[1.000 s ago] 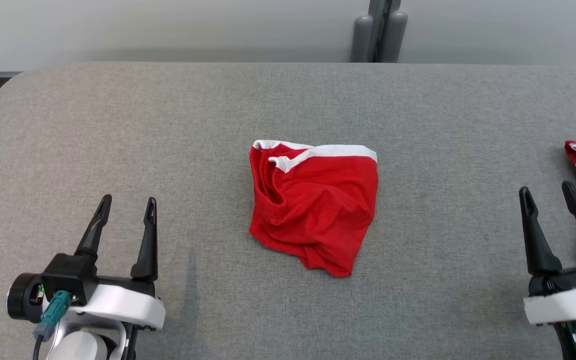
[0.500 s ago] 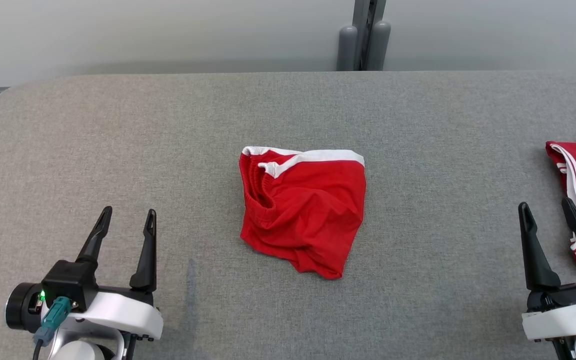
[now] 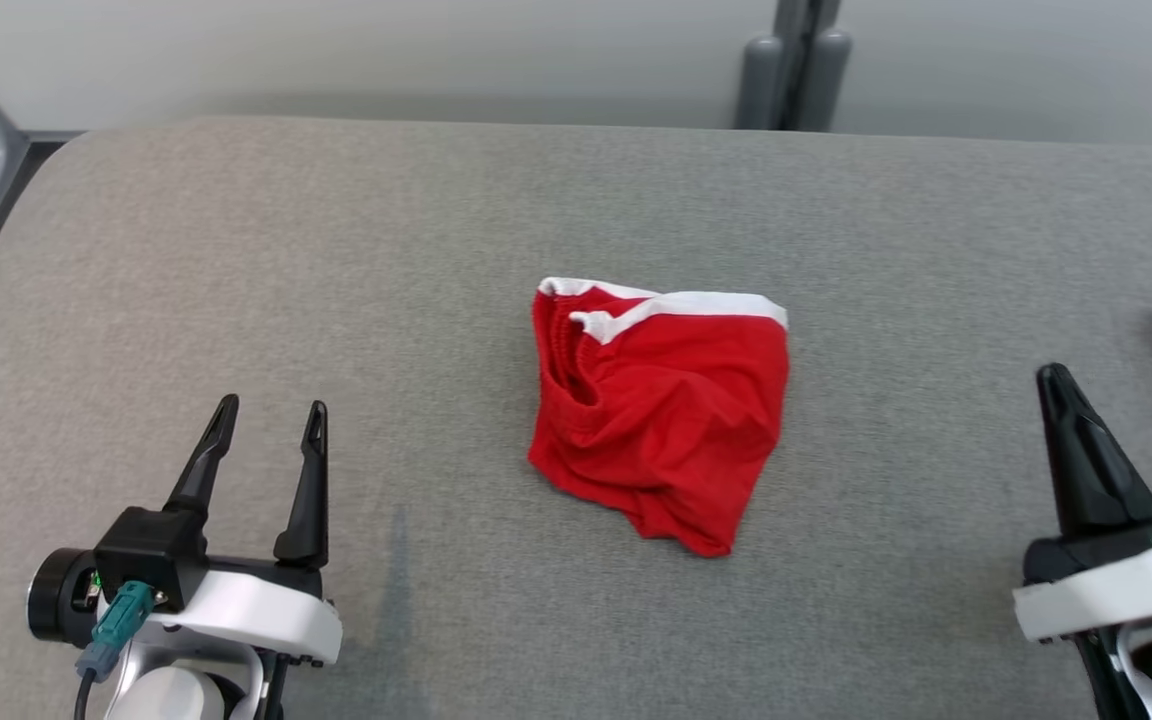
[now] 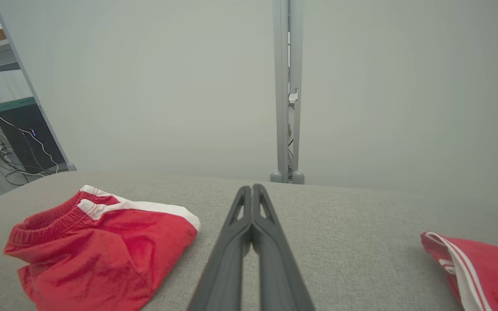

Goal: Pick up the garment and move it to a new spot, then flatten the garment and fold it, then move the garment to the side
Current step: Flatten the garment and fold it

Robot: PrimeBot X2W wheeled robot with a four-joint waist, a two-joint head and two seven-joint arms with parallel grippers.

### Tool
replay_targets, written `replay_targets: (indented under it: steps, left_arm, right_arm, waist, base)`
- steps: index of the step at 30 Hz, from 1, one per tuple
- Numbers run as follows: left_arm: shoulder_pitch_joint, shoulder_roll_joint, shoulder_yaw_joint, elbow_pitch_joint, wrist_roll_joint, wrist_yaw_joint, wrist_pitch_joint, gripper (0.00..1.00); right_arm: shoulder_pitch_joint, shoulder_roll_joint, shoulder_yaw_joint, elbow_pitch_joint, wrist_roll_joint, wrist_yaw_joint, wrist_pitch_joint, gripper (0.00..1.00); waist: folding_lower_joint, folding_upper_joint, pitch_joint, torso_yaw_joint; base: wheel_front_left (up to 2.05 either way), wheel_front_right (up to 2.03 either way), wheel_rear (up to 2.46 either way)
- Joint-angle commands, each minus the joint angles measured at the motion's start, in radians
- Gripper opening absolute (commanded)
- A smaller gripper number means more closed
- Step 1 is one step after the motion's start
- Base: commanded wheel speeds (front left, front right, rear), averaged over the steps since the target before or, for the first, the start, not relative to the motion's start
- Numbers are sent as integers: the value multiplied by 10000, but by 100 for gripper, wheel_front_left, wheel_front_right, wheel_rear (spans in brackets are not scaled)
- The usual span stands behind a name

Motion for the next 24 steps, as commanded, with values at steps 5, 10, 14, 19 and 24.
replay_targets:
  steps: [5, 10, 14, 19, 24]
  left_arm:
    - [-286, -125, -85, 153, -72, -37, -173, 100]
    - [-479, -359, -247, 398, -80, -107, -314, 100]
    - [-725, -553, -394, 588, -76, -225, -445, 100]
    - [-999, -697, -472, 817, -81, -324, -601, 100]
    - [-1127, -785, -464, 968, -71, -370, -697, 100]
  right_arm:
    - [-969, 60, 774, 736, 277, 20, -47, 0]
    - [-1999, 519, 1716, 1775, 610, 20, -335, 0]
    - [-2686, 803, 2493, 2596, 713, 20, -485, 0]
    - [-3521, 1120, 3423, 3848, 900, 20, -618, 0]
    - [-4137, 1360, 4144, 4835, 1122, 20, -696, 0]
  waist:
    - [0, 0, 207, 639]
    - [0, 0, 409, 1127]
    - [0, 0, 641, 1533]
    - [0, 0, 880, 1884]
    - [0, 0, 988, 2014]
  base:
    - [0, 0, 0]
    - [0, 0, 0]
    - [0, 0, 0]
    - [0, 0, 0]
    - [0, 0, 0]
